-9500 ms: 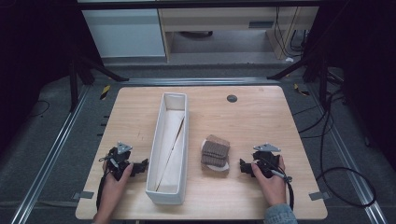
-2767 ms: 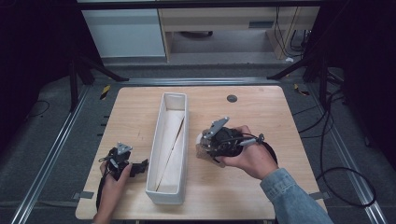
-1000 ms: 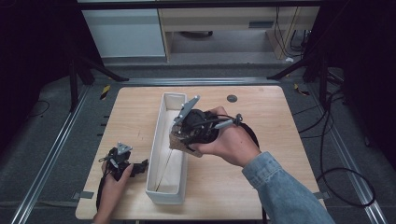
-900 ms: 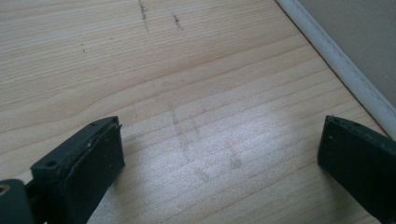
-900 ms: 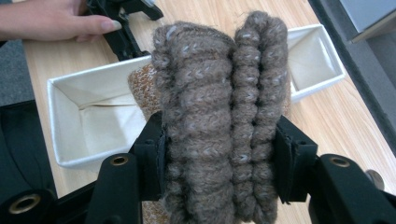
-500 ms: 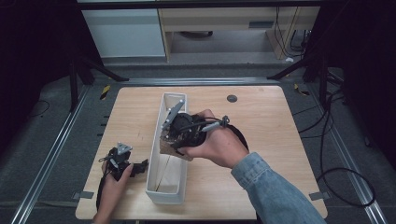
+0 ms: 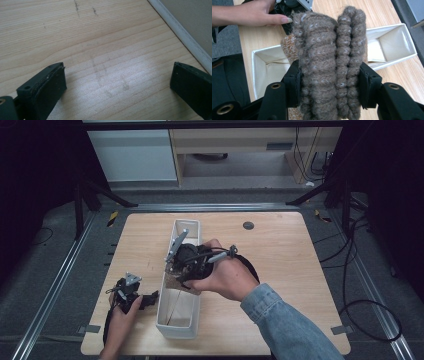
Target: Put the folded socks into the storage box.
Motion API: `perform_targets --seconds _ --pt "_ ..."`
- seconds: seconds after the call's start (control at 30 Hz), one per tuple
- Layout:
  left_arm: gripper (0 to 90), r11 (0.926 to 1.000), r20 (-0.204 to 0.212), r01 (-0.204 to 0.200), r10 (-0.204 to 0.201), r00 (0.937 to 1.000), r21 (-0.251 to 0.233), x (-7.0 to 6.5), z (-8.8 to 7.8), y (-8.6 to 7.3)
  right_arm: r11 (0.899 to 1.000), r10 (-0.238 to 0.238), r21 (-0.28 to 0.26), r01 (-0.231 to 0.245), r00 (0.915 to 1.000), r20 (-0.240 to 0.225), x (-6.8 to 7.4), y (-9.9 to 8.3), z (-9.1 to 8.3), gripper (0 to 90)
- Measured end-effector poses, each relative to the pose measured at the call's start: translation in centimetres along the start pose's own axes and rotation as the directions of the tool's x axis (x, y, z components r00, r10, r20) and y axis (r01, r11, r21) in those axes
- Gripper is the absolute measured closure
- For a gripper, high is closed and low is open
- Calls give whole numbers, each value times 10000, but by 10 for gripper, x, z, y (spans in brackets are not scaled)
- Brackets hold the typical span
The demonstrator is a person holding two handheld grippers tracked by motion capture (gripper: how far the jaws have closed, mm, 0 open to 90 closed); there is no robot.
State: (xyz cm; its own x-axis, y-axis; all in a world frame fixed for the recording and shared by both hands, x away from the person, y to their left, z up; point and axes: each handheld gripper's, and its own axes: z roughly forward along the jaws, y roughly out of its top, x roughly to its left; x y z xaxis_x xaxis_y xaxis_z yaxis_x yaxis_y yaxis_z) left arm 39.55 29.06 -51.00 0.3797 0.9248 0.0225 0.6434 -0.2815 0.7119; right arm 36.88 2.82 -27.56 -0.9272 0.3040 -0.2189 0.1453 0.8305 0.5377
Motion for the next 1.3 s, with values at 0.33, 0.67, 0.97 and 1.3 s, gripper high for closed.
perform_targets --seconds 0.33,0.67,0.97,1.3 --pt "0 10000 0 0 0 10000 -4 0 0 0 10000 -33 47 33 10000 -92 4 4 5 467" --pt "0 10000 -6 1 -1 10000 -27 0 0 0 9997 -210 133 212 9996 -180 12 5 10 468" --pt "0 10000 0 12 -12 10000 -26 0 0 0 9994 -129 311 139 9993 -349 16 3 22 468" --pt "0 10000 -10 6 -6 10000 -26 0 0 0 9981 -147 592 184 9979 -630 23 0 36 468"
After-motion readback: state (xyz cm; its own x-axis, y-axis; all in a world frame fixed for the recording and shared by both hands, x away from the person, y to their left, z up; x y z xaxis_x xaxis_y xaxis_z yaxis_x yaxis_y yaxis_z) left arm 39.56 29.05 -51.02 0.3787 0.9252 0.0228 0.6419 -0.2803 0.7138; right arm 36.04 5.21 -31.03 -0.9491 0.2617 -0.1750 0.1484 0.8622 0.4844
